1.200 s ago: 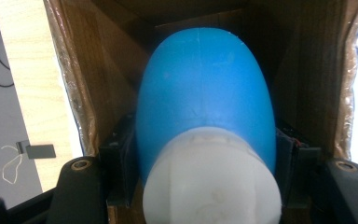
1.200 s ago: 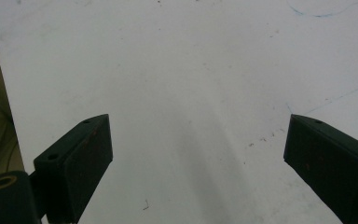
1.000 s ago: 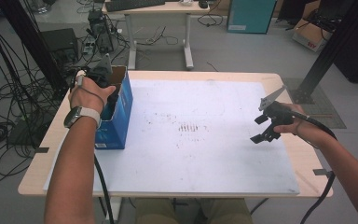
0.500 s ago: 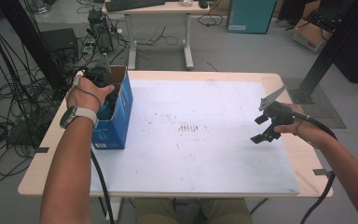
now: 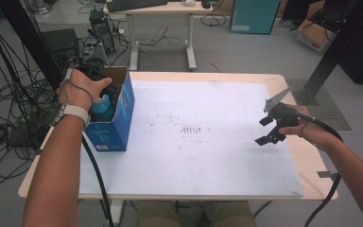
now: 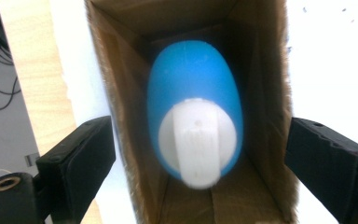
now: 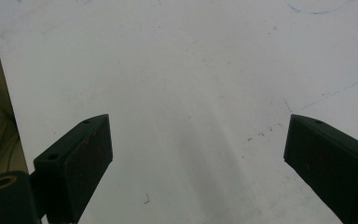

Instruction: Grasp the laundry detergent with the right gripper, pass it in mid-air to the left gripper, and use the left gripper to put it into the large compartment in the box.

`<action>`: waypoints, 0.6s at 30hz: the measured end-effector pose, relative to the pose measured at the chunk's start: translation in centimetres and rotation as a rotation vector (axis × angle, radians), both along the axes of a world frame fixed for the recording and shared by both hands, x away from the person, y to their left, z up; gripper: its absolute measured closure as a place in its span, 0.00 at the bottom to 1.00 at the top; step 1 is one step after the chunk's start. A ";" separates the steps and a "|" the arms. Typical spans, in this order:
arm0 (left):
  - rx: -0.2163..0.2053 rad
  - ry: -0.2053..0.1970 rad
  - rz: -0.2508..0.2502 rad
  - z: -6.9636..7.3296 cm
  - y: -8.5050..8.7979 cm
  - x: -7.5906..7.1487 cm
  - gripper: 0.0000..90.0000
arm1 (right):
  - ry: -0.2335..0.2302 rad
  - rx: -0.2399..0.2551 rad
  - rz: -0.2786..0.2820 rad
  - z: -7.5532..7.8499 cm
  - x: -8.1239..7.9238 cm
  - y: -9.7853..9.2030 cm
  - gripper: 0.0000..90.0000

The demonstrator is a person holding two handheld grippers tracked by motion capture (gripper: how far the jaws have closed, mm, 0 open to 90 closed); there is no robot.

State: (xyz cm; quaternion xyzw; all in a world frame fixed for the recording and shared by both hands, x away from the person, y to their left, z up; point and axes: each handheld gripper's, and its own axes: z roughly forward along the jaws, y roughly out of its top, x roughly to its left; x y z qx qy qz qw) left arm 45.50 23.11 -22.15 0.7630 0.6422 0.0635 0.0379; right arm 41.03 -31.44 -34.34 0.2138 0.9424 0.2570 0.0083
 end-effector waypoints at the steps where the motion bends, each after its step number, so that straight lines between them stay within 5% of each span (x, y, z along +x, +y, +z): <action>1: -0.002 -0.010 0.000 0.6 0.1 -0.1 0.10 | 0.002 -0.003 -0.003 0.1 0.0 0.0 0.09; 7: -0.001 -0.059 -0.040 4.0 0.0 -0.5 0.08 | -0.002 -0.009 -0.007 0.5 0.0 -0.4 0.09; 18: -0.002 -0.118 -0.211 8.2 -2.9 -0.8 0.09 | -0.007 -0.009 -0.019 0.8 0.2 -0.9 0.09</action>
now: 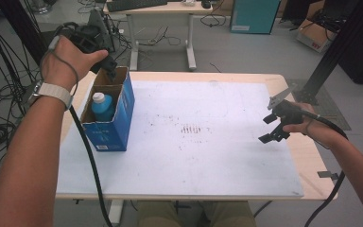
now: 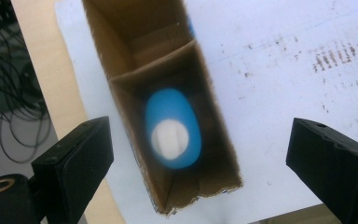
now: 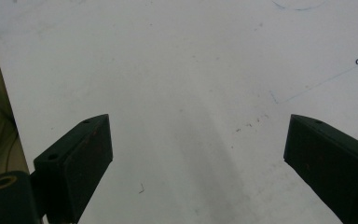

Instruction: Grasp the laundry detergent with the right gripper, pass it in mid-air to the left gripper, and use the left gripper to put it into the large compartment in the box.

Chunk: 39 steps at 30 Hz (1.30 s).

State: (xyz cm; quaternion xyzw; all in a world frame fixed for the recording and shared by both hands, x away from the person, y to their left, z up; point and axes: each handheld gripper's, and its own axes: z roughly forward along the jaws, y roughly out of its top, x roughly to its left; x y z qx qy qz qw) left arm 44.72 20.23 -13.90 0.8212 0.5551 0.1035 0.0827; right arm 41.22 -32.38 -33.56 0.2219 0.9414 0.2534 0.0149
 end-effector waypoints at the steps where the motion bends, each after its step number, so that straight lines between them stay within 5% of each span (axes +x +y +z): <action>1: -0.002 0.001 -0.018 0.2 -0.4 0.0 0.08 | 0.002 0.000 -0.002 0.0 0.0 -0.1 0.09; 6: 0.026 0.002 -0.070 1.2 -2.1 0.4 0.08 | 0.002 0.006 -0.010 0.3 0.0 -0.3 0.09; 13: 0.030 0.027 -0.212 1.6 -4.7 0.6 0.09 | -0.002 0.013 -0.020 0.5 0.0 -0.7 0.09; 28: 0.075 0.055 -0.511 -0.3 -10.1 0.3 0.09 | -0.002 0.013 -0.038 0.6 -0.1 -1.4 0.09; 39: 0.095 0.106 -0.622 -3.5 -13.4 -0.2 0.10 | -0.001 0.014 -0.043 0.5 0.0 -1.6 0.09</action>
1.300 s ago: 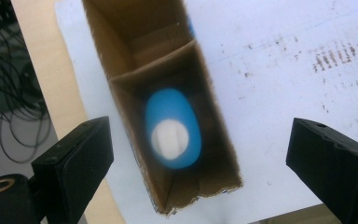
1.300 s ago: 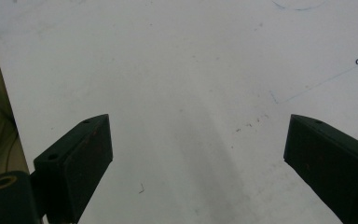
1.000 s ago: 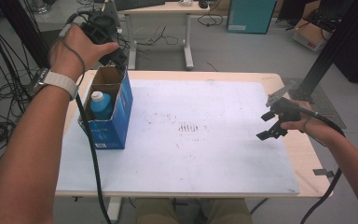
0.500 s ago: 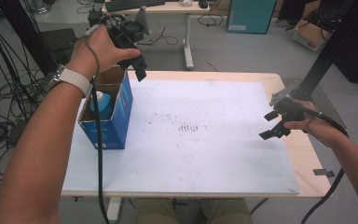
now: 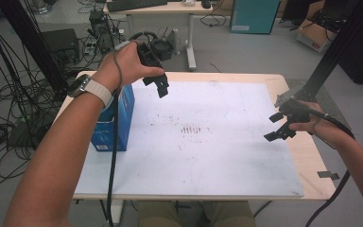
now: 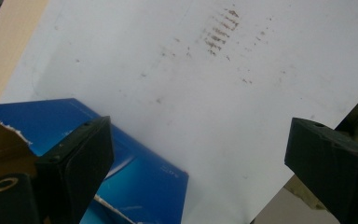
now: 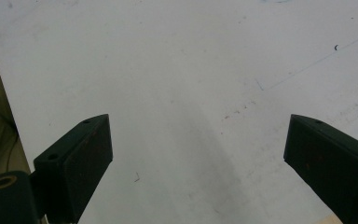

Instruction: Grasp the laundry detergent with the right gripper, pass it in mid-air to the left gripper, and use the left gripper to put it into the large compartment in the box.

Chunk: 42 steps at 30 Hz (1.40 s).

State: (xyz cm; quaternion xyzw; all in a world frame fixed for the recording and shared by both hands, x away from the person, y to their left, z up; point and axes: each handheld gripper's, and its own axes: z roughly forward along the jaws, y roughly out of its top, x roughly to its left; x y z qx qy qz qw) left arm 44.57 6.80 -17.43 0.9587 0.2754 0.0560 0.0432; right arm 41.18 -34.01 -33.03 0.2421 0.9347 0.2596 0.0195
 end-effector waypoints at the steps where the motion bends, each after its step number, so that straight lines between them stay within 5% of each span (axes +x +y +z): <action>1: -0.006 0.001 0.001 -0.2 -0.1 0.0 0.10 | -0.002 -0.002 -0.004 0.0 0.0 0.0 0.09; 24: -0.070 0.056 -0.015 -4.8 -0.5 0.0 0.10 | 0.008 -0.016 -0.009 0.1 0.3 -0.2 0.09; 42: -0.076 0.033 0.003 -4.6 -0.2 -0.4 0.10 | 0.000 -0.006 -0.010 0.1 -0.1 -0.1 0.09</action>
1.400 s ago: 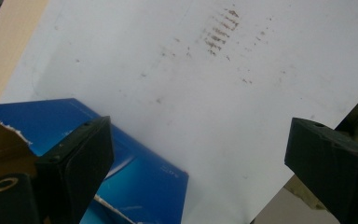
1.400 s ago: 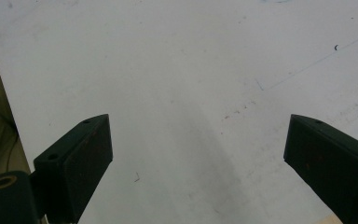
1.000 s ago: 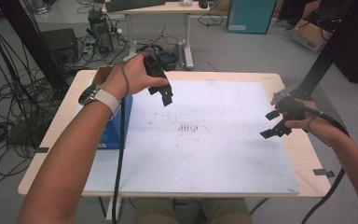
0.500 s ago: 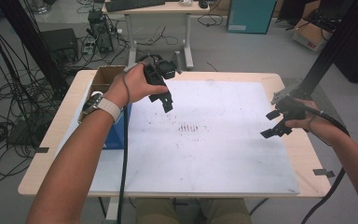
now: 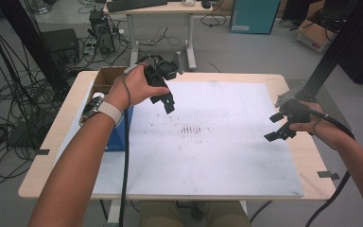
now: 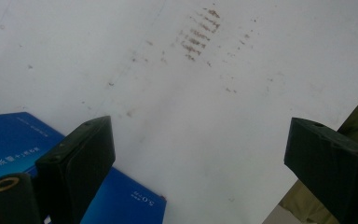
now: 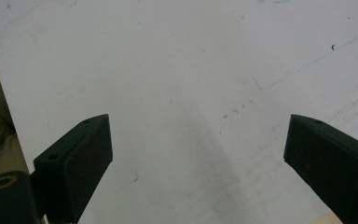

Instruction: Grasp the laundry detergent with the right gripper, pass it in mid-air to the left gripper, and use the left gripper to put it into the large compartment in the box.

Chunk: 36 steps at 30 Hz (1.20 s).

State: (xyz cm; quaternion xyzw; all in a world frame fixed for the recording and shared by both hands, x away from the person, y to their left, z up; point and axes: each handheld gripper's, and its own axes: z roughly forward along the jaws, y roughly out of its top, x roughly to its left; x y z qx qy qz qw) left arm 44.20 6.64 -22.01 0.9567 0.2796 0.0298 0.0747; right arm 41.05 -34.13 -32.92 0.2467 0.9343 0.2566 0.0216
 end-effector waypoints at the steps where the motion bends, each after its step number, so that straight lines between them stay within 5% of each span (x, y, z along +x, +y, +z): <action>1: -0.001 0.000 0.000 0.0 0.0 0.0 0.10 | -0.004 -0.001 0.001 0.0 0.0 0.0 0.09; 36: 0.012 -0.007 0.019 0.0 0.4 -0.1 0.10 | 0.000 0.001 0.003 -0.1 -0.1 0.0 0.09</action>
